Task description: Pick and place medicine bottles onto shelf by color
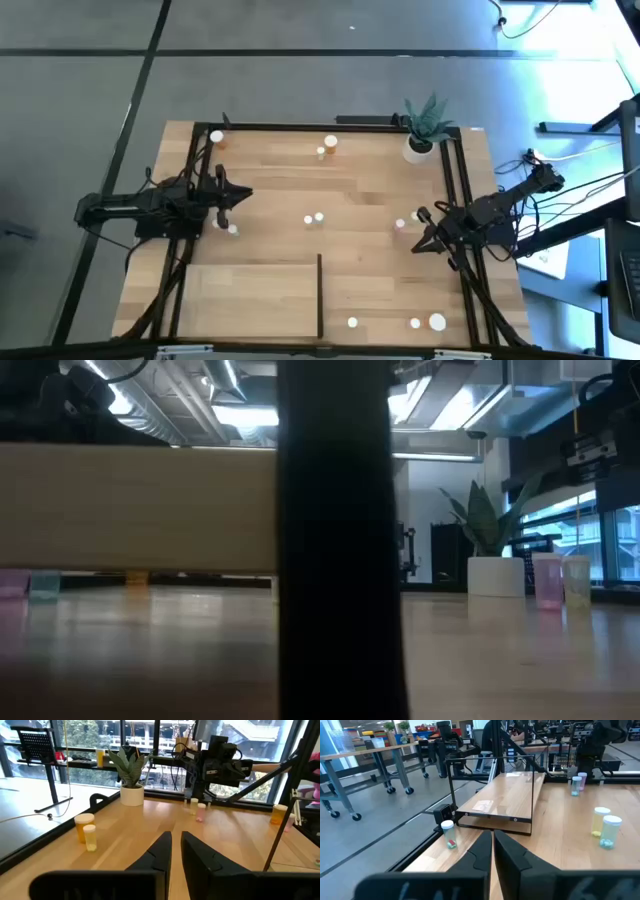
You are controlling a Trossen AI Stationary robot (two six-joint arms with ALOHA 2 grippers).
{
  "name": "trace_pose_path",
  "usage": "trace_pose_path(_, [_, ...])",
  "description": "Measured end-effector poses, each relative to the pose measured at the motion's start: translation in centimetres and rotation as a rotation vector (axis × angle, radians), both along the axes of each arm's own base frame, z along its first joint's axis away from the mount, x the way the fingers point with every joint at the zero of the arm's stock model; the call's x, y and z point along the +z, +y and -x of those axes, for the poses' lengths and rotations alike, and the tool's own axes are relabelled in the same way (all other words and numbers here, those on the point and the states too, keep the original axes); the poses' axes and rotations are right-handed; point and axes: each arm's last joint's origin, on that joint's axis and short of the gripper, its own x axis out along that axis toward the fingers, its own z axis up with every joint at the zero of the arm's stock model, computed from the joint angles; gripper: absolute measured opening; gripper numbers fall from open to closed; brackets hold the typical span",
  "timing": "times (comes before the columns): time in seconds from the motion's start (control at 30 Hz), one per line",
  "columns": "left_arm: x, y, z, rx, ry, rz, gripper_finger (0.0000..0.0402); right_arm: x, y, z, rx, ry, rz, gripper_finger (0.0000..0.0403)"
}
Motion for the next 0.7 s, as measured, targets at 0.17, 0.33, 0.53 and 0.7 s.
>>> trace_pose_path(0.17, [0.0, 0.0, 0.0, 0.0, 0.0, 0.0, 0.003, 0.01, 0.0, 0.0, 0.0, 0.0, 0.0, 0.0022])
trace_pose_path(0.33, [0.0, 0.0, 0.0, 0.0, 0.0, 0.0, 0.0023, 0.01, 0.0, 0.0, 0.0, 0.0, 0.0, 0.0022])
trace_pose_path(0.53, [-0.01, 0.0, 0.0, 0.0, 0.0, 0.0, 0.0019, 0.02, 0.0, 0.0, 0.0, -0.001, 0.0, 0.0022])
trace_pose_path(0.7, [-0.01, 0.0, 0.0, 0.0, 0.0, 0.0, 0.0025, 0.01, 0.0, 0.0, 0.0, 0.0, 0.0, 0.0022])
